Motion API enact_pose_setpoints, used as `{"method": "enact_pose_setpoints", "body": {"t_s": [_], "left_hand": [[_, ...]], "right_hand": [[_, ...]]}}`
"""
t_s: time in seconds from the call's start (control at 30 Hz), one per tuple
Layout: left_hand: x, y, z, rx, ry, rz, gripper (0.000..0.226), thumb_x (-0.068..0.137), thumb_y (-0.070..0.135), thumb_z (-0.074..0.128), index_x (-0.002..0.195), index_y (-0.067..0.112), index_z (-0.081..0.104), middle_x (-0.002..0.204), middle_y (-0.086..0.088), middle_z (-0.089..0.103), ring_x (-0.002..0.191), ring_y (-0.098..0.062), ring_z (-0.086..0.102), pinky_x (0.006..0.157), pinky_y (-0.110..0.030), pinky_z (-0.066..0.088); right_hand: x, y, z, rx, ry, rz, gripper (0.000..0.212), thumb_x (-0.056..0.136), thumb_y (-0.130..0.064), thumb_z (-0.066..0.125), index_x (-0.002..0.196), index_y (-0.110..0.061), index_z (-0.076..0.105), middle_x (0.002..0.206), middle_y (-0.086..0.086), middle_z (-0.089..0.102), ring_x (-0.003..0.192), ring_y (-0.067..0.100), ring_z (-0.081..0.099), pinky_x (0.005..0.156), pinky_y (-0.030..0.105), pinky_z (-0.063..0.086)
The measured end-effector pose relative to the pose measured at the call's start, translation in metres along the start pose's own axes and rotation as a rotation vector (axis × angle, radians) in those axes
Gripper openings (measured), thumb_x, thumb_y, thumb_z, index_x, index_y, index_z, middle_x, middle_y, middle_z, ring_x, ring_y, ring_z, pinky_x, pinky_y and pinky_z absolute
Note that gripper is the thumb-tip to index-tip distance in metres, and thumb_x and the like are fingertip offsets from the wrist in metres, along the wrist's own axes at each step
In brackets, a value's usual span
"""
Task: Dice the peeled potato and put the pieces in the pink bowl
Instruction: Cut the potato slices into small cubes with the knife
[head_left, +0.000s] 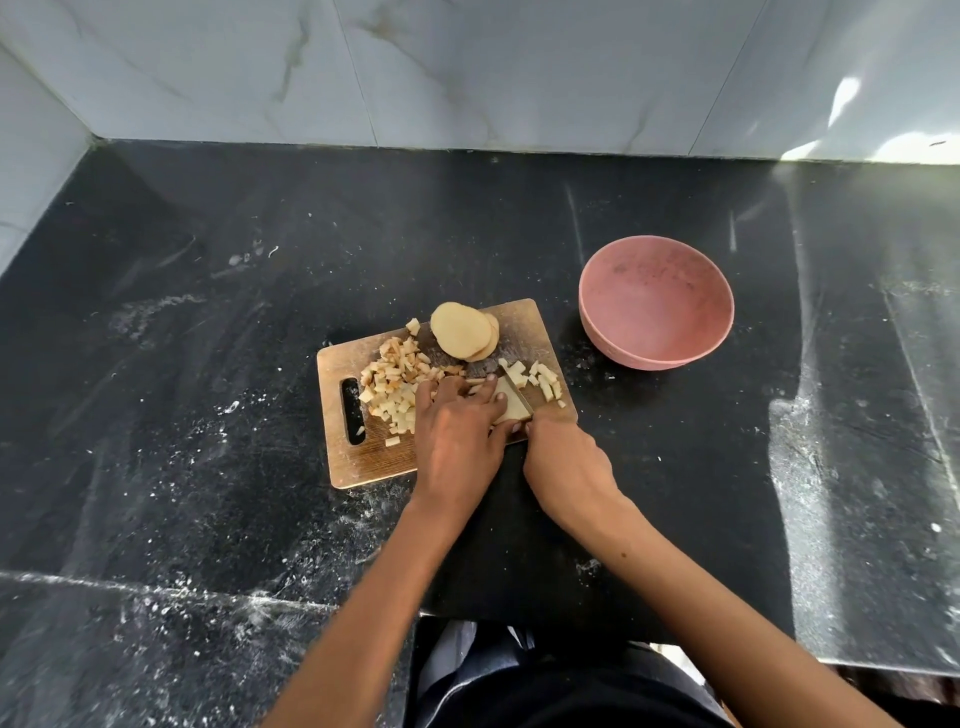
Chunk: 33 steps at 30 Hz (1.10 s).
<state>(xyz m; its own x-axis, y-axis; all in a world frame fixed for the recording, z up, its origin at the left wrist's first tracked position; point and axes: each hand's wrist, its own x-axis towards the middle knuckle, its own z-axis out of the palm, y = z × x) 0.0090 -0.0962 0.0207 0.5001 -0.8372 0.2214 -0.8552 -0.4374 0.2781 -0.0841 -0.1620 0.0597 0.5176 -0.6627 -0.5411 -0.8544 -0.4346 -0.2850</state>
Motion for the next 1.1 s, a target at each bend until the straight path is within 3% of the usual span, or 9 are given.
{"method": "enact_pose_setpoints", "body": {"t_s": [0.17, 0.27, 0.5, 0.73, 0.97, 1.1], "left_hand": [[0.002, 0.008, 0.001, 0.162, 0.018, 0.020, 0.023, 0.064, 0.036, 0.087, 0.080, 0.021, 0.079, 0.093, 0.004, 0.075, 0.089, -0.027, 0.066, 0.089, -0.038, 0.026], [0.001, 0.009, 0.005, 0.211, 0.015, 0.027, 0.022, 0.069, 0.037, 0.084, 0.083, 0.021, 0.079, 0.094, 0.005, 0.075, 0.094, -0.026, 0.065, 0.094, -0.040, 0.025], [-0.003, 0.008, 0.011, 0.183, -0.007, 0.022, 0.022, 0.074, 0.031, 0.081, 0.089, 0.015, 0.079, 0.099, 0.001, 0.075, 0.098, -0.028, 0.063, 0.096, -0.042, 0.024], [-0.004, 0.007, 0.016, 0.197, 0.023, 0.050, 0.018, 0.076, 0.025, 0.079, 0.091, 0.014, 0.078, 0.103, -0.002, 0.074, 0.098, -0.029, 0.063, 0.095, -0.043, 0.027], [-0.005, 0.005, 0.018, 0.119, 0.069, 0.050, 0.012, 0.078, 0.018, 0.078, 0.088, 0.011, 0.077, 0.102, -0.005, 0.074, 0.096, -0.032, 0.063, 0.096, -0.043, 0.027], [-0.006, 0.004, 0.018, 0.092, 0.092, 0.047, 0.011, 0.080, 0.017, 0.075, 0.089, 0.010, 0.078, 0.103, -0.005, 0.074, 0.096, -0.031, 0.063, 0.095, -0.042, 0.026]], "right_hand": [[-0.012, 0.013, 0.005, -0.032, -0.073, 0.039, 0.025, 0.100, -0.012, 0.036, 0.125, -0.009, 0.038, 0.115, 0.015, 0.059, 0.104, 0.033, 0.060, 0.074, 0.039, 0.044], [-0.029, 0.026, 0.012, -0.028, -0.073, 0.025, 0.003, 0.102, -0.013, 0.033, 0.104, -0.014, 0.033, 0.102, 0.012, 0.061, 0.095, 0.033, 0.061, 0.068, 0.037, 0.041], [-0.034, 0.036, 0.022, 0.000, -0.021, -0.006, 0.009, 0.103, -0.015, 0.028, 0.094, -0.017, 0.027, 0.081, 0.005, 0.053, 0.081, 0.030, 0.058, 0.065, 0.036, 0.039], [-0.027, 0.027, 0.019, 0.031, 0.004, 0.014, 0.012, 0.104, -0.021, 0.028, 0.101, -0.012, 0.034, 0.100, 0.014, 0.062, 0.093, 0.033, 0.061, 0.067, 0.036, 0.039], [-0.041, 0.044, 0.019, 0.016, -0.012, -0.020, 0.019, 0.105, -0.028, 0.024, 0.094, -0.014, 0.030, 0.093, 0.012, 0.060, 0.089, 0.034, 0.059, 0.066, 0.037, 0.038], [-0.031, 0.040, 0.016, 0.079, 0.017, -0.016, 0.021, 0.105, -0.029, 0.027, 0.098, -0.011, 0.036, 0.094, 0.015, 0.061, 0.091, 0.036, 0.059, 0.066, 0.036, 0.038]]}}
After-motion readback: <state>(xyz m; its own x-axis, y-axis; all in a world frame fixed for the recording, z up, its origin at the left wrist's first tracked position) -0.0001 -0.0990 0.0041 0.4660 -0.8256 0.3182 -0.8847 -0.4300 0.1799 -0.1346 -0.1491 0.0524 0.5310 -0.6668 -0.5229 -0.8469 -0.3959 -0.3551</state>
